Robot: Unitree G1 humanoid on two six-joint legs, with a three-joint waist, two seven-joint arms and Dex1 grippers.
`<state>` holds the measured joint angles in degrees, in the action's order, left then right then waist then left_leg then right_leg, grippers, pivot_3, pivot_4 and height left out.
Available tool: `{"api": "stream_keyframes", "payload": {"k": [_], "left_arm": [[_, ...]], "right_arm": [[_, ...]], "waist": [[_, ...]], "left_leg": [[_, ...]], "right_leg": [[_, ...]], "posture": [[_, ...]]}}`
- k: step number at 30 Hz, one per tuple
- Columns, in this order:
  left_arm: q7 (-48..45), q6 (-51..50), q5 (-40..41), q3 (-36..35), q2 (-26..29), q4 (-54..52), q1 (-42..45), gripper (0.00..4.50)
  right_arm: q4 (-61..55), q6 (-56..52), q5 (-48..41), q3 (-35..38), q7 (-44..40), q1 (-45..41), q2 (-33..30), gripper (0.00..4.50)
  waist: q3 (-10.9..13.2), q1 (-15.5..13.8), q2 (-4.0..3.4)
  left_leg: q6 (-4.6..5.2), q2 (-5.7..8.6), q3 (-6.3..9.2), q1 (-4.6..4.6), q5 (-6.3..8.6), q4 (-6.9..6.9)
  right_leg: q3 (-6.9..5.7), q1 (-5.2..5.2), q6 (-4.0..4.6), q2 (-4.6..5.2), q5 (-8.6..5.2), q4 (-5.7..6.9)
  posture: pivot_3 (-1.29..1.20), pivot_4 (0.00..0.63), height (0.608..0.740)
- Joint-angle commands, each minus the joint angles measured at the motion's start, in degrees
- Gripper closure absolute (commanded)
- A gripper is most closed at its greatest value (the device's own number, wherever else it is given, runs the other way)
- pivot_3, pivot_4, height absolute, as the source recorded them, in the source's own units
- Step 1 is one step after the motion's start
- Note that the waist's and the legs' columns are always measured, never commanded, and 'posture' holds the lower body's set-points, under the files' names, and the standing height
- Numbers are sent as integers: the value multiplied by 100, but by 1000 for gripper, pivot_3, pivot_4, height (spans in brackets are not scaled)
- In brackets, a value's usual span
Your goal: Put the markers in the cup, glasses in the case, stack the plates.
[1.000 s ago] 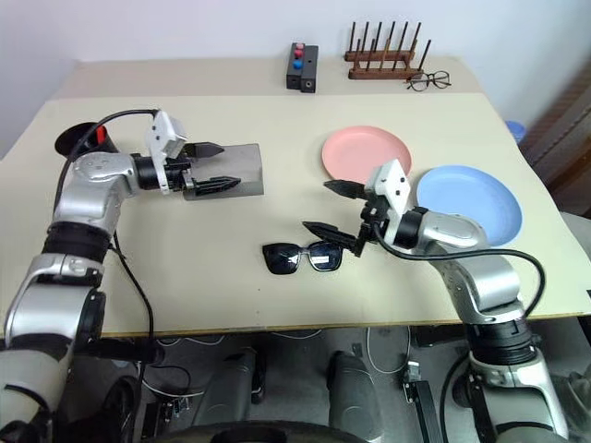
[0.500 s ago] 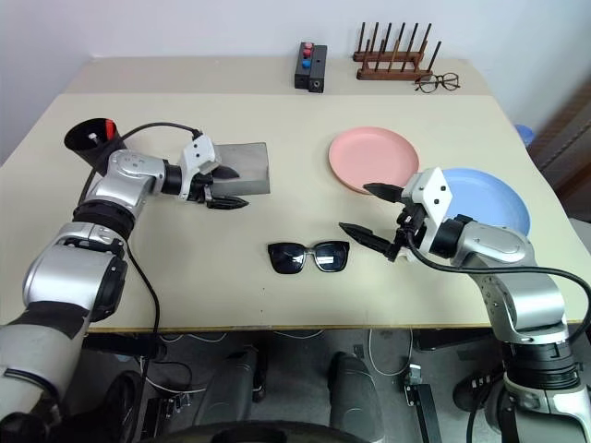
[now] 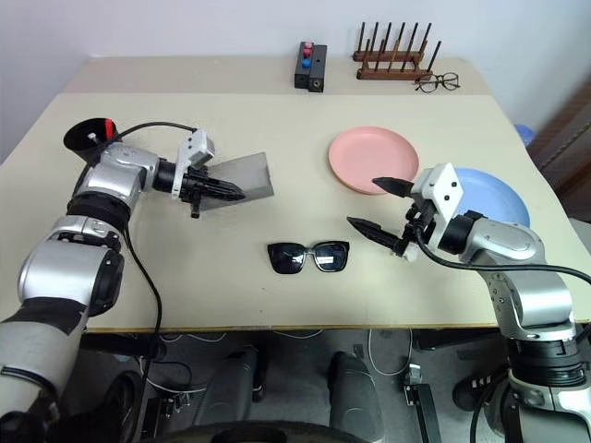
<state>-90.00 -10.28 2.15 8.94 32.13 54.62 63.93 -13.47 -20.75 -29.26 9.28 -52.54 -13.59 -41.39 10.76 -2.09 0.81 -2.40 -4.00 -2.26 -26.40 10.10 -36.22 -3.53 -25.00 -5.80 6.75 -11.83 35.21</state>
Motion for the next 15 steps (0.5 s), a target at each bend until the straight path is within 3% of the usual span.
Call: {"api": "stream_keyframes", "payload": {"k": [1, 4, 7, 10, 15], "left_arm": [[-250, -1080, 982, 600, 875, -2201, -754, 4404], [-250, -1634, 1559, 1119, 1998, -3901, -1537, 4404], [-250, -2170, 2017, 1126, 2717, -5165, -2266, 4404], [-123, -2706, 2246, 843, 2970, -6033, -2852, 4404], [701, -3665, 2851, 340, 2851, -7382, -3721, 4404]], "right_arm": [[-18, 212, 10, 122, -71, 48, 10, 96], [3, 276, 31, 113, -83, 85, 35, 96], [-4, 312, 40, 94, -69, 105, 65, 96], [-13, 334, 63, 62, -44, 110, 96, 96], [-87, 325, 85, 5, 18, 125, 164, 96]], "waist": [[0, 85, -4], [2, 189, -7], [3, 187, -10], [3, 134, -13], [5, 131, -11]], "left_leg": [[1, 0, -1, 5, 1, 6], [2, -1, 3, 9, 1, 12], [2, -1, 4, 9, 1, 7], [1, -1, 1, 11, 1, 2], [1, 0, 3, 2, 2, -2]], "right_leg": [[5, 0, 1, 0, -1, 0], [7, -2, -4, -1, -4, 11], [8, -6, -2, -2, -6, 19], [11, -2, -1, 0, -7, 12], [11, -1, -3, 0, -8, 2]], "posture": [[0, 150, 740], [0, 150, 740], [0, 150, 740], [0, 150, 740], [0, 150, 740]]}}
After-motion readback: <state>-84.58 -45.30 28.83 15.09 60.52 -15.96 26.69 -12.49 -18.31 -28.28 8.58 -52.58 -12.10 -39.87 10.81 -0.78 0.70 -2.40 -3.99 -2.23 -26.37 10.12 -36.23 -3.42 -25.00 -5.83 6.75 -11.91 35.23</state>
